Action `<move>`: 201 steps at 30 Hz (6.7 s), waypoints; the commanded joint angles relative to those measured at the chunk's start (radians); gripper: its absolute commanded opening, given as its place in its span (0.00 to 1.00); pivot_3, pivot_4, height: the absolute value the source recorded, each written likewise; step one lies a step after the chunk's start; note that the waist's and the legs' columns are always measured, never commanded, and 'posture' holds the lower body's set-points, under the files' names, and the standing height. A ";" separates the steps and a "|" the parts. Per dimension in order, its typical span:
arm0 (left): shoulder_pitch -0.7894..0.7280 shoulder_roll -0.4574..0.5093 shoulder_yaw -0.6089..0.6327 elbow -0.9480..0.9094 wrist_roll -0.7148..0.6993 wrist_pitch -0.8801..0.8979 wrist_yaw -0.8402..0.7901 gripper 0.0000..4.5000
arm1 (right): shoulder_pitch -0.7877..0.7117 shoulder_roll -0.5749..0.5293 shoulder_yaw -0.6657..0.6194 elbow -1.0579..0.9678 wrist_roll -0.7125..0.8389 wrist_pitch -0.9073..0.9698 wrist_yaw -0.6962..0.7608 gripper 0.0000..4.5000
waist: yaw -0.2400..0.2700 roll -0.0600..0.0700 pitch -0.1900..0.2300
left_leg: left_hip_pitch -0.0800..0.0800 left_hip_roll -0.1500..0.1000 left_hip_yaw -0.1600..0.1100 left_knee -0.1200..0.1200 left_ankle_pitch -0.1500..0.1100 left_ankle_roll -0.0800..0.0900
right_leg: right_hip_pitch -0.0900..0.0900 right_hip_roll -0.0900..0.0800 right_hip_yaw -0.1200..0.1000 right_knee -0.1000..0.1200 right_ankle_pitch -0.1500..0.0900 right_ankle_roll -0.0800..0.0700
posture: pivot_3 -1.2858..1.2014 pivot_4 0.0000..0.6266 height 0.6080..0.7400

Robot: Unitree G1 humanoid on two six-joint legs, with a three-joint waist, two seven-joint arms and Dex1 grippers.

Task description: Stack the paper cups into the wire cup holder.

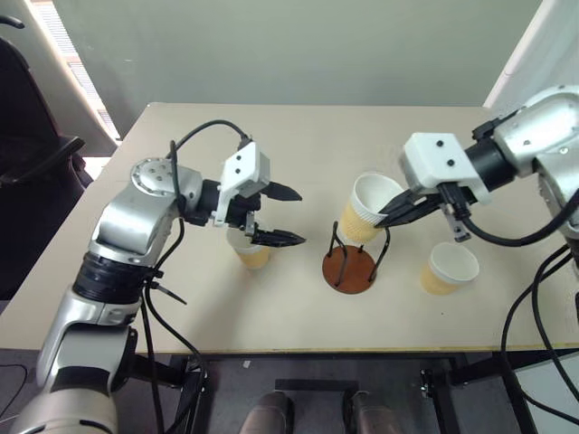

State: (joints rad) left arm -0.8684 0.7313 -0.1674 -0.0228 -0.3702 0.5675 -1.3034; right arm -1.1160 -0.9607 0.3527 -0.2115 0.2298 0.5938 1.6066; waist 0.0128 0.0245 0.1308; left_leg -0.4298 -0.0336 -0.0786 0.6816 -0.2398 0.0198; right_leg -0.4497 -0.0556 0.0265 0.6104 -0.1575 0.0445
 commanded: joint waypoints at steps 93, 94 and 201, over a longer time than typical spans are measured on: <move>-0.293 0.067 -0.139 0.100 0.060 -0.260 -0.311 0.02 | 0.547 -0.240 -0.682 -0.251 0.616 0.390 -0.393 1.00 | 0.007 0.000 0.000 | -0.005 0.000 0.001 0.002 -0.002 0.003 | -0.003 0.000 0.001 -0.001 0.002 0.005 | 0.52 0.24 1.00; -0.324 0.053 -0.152 0.123 0.048 -0.271 -0.311 0.02 | 0.565 -0.240 -0.684 -0.273 0.615 0.376 -0.393 1.00 | 0.006 0.000 0.000 | -0.006 0.000 0.001 0.002 -0.002 0.003 | -0.003 0.000 0.001 -0.002 0.003 0.006 | 0.52 0.24 1.00; -0.149 0.020 -0.013 0.210 0.030 -0.148 -0.169 1.00 | 0.804 -0.336 -0.246 -0.122 0.010 0.013 -0.447 0.23 | 0.015 0.001 -0.001 | -0.005 -0.001 0.006 0.019 -0.011 0.013 | 0.005 -0.002 0.003 -0.001 0.001 0.028 | 0.52 0.24 1.00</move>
State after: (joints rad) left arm -1.0145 0.7336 -0.2106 0.2308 -0.3396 0.4194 -1.4629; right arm -0.3034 -1.2834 0.1325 -0.3403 0.2597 0.6306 1.1500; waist 0.0274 0.0260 0.1298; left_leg -0.4347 -0.0346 -0.0725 0.7010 -0.2512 0.0332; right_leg -0.4445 -0.0573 0.0296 0.6091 -0.1569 0.0726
